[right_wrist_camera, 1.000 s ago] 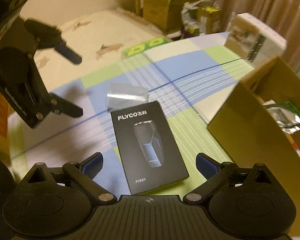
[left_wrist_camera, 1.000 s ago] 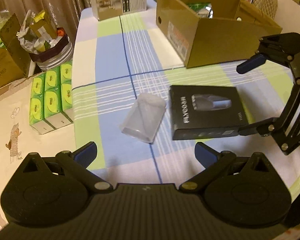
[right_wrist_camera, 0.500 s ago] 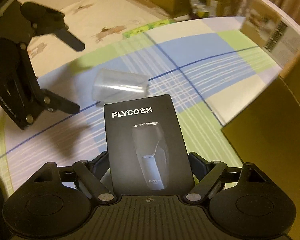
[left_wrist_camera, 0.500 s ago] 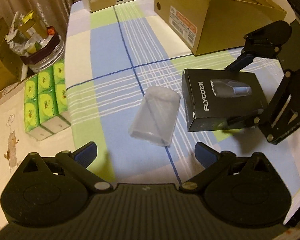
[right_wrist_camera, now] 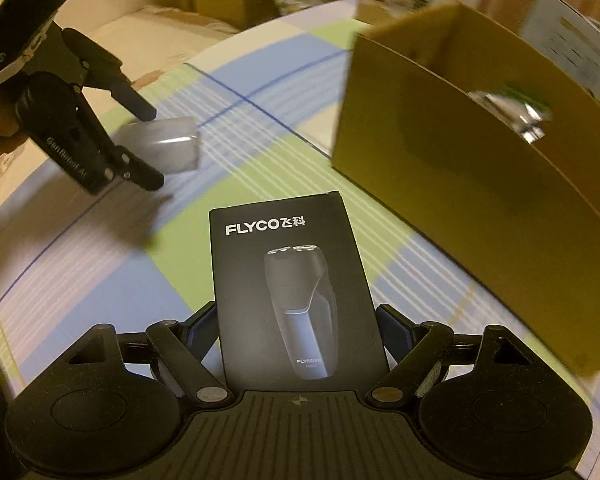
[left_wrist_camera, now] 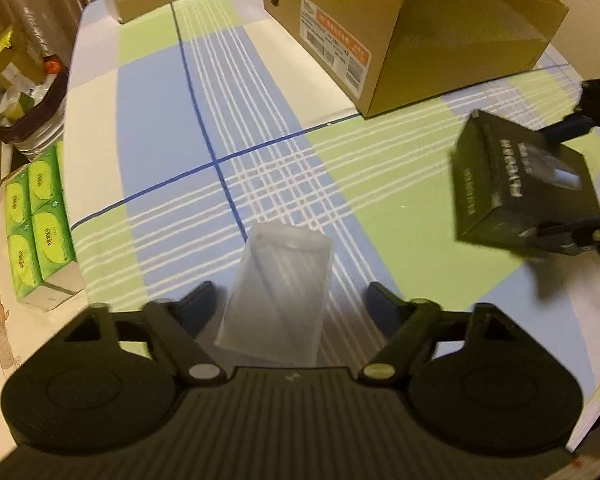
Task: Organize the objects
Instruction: 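Grasp the clear plastic cup with the left tool while the right tool grasps the FLYCO shaver box, then lift the plastic cup and shaver box and carry both toward the box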
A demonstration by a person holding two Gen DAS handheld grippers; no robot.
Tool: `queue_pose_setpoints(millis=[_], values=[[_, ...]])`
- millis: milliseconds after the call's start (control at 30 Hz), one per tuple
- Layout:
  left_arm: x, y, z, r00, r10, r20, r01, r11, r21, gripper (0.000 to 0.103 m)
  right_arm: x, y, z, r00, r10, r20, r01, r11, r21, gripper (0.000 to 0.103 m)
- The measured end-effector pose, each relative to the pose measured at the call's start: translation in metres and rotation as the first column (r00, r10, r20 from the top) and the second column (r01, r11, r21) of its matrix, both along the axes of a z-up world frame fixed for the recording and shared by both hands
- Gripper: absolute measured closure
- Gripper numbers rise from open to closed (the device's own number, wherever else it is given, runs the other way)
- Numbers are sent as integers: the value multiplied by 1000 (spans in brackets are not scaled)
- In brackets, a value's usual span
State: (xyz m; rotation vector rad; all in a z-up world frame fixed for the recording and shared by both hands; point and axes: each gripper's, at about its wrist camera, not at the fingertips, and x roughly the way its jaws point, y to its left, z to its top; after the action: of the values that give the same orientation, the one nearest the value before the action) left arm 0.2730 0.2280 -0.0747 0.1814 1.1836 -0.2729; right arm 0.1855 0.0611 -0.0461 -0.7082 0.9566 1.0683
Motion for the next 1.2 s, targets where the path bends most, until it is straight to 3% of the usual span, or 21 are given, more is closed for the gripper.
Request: queue_pose_setpoints(millis=[200,400,533,700,867,1067,1200], values=[[7,-7,-4,999,-11,-30,12,999,40,55,9,-21,4,998,-66,-14,66,998,21,23],[-5,-21,-1,998,48,-42,-46,998,42,55,8,-41,10,991,-129,-22,129,991,44,23],[-23,-41,7,994,100,-34,-101,995,-10,56,4,-66,13,977,-208,-51,211,976,56,24],[-48,-80,20,989,149,-13,-150,986,-75,56,-3,-101,19,939,-333,-85,339,938,73,24],[-71,-111,35,974,227,9,-223,961,-165,56,-15,-138,28,894,-438,-96,446,891,86,24],[-101,-148,42,957,287,33,-276,942,-190,56,-28,-172,27,833,-547,-79,551,832,55,24],[-116,-164,37,951,308,27,-296,933,-203,56,-30,-182,25,822,-560,-103,566,824,38,23]])
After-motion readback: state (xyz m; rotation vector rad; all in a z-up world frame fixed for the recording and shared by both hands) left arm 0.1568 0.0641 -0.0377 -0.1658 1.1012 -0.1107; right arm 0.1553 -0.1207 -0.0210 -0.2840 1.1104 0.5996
